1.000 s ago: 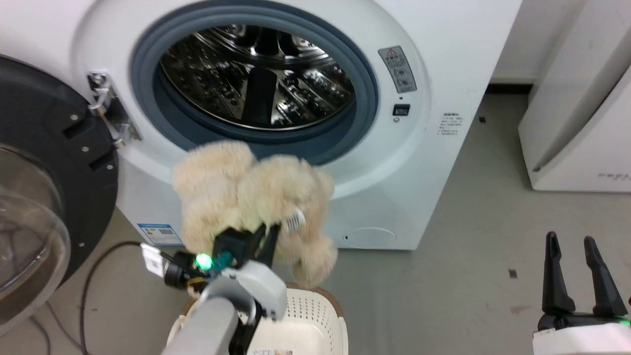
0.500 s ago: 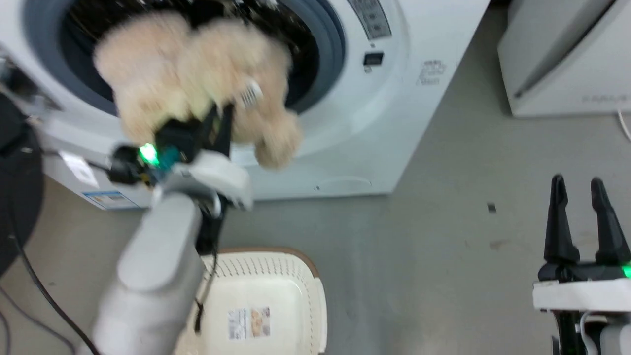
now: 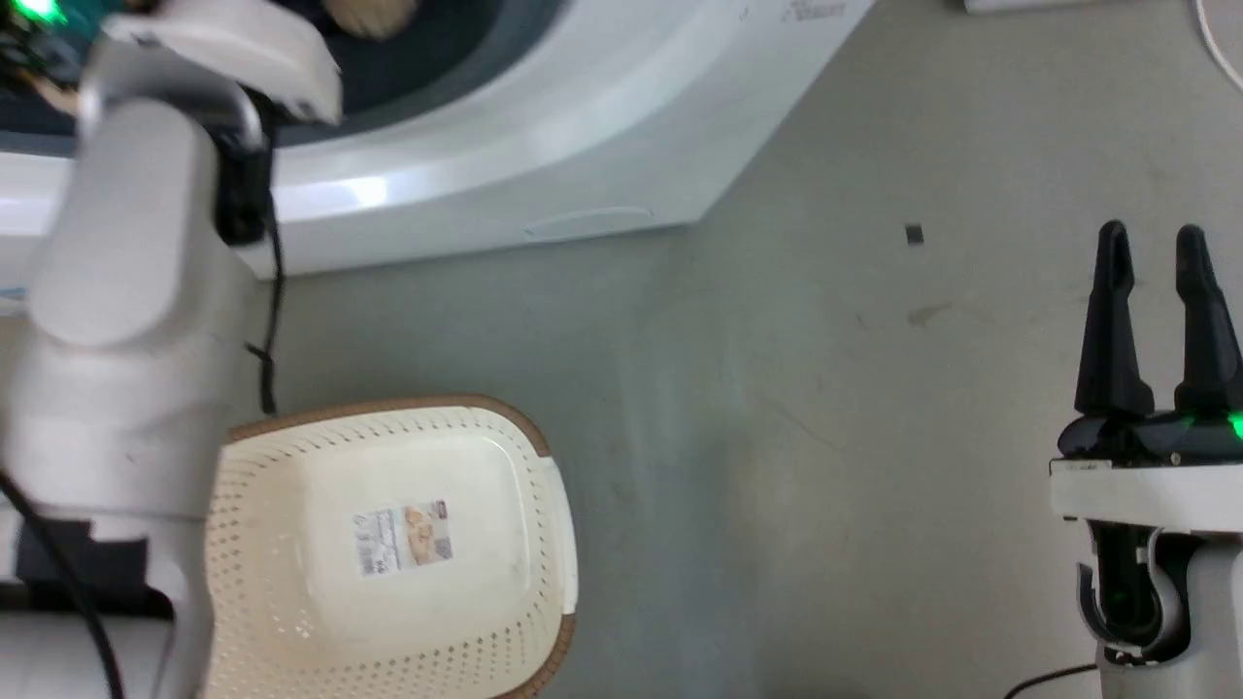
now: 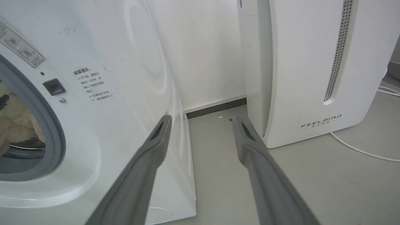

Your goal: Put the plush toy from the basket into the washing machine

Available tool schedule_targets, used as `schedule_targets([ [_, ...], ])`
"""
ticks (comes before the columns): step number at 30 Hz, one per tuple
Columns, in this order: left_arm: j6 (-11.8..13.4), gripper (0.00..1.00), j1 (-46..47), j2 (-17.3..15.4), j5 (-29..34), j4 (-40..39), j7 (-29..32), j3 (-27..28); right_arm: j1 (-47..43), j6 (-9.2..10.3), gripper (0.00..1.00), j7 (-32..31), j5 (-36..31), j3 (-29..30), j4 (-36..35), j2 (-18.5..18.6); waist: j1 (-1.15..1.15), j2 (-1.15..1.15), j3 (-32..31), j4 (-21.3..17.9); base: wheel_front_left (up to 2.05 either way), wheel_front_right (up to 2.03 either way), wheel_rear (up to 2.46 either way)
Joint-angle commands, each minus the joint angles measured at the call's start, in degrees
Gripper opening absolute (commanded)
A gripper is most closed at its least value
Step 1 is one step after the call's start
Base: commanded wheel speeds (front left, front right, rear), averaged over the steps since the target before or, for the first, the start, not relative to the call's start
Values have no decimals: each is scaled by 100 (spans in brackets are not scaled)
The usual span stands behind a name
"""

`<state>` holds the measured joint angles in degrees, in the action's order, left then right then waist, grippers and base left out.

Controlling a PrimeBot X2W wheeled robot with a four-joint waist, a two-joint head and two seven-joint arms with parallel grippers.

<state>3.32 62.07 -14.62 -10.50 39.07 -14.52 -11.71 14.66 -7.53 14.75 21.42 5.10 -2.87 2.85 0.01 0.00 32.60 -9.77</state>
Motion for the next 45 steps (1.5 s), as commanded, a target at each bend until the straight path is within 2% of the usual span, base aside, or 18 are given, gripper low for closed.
schedule_targets([
  [1,21,0,243,-68,35,11,-48,65,126,4,100,25,46,3,-49,3,-1,0,469,-339,0,0,0],
  [13,6,0,1564,-687,131,524,-48,494,425,4,100,25,224,-18,-162,3,-1,0,1264,-658,0,0,0],
  [18,-2,0,1838,-776,194,666,-48,538,478,4,100,25,227,19,-188,3,-1,0,1395,-638,0,0,0],
  [19,16,65,1848,-772,211,701,-48,539,481,4,100,25,220,24,-184,3,-1,0,1404,-622,0,0,0],
  [20,10,100,1838,-759,224,743,-48,528,486,4,100,25,214,23,-179,3,-1,0,1404,-606,0,0,0],
  [27,-2,100,1544,-607,165,756,-48,628,503,4,100,25,71,-40,-193,3,-1,0,1222,-459,0,0,0],
  [34,86,100,615,-366,294,504,-48,586,361,4,100,25,-67,-29,-103,3,-1,0,644,-276,0,0,0],
  [39,261,100,-256,-172,338,-4,-48,686,193,4,100,25,-224,-3,-32,3,-1,0,141,-106,0,0,0],
  [45,322,100,-1352,72,309,-732,-48,900,-91,4,100,25,-447,-33,47,3,-1,0,-467,70,0,0,0],
])
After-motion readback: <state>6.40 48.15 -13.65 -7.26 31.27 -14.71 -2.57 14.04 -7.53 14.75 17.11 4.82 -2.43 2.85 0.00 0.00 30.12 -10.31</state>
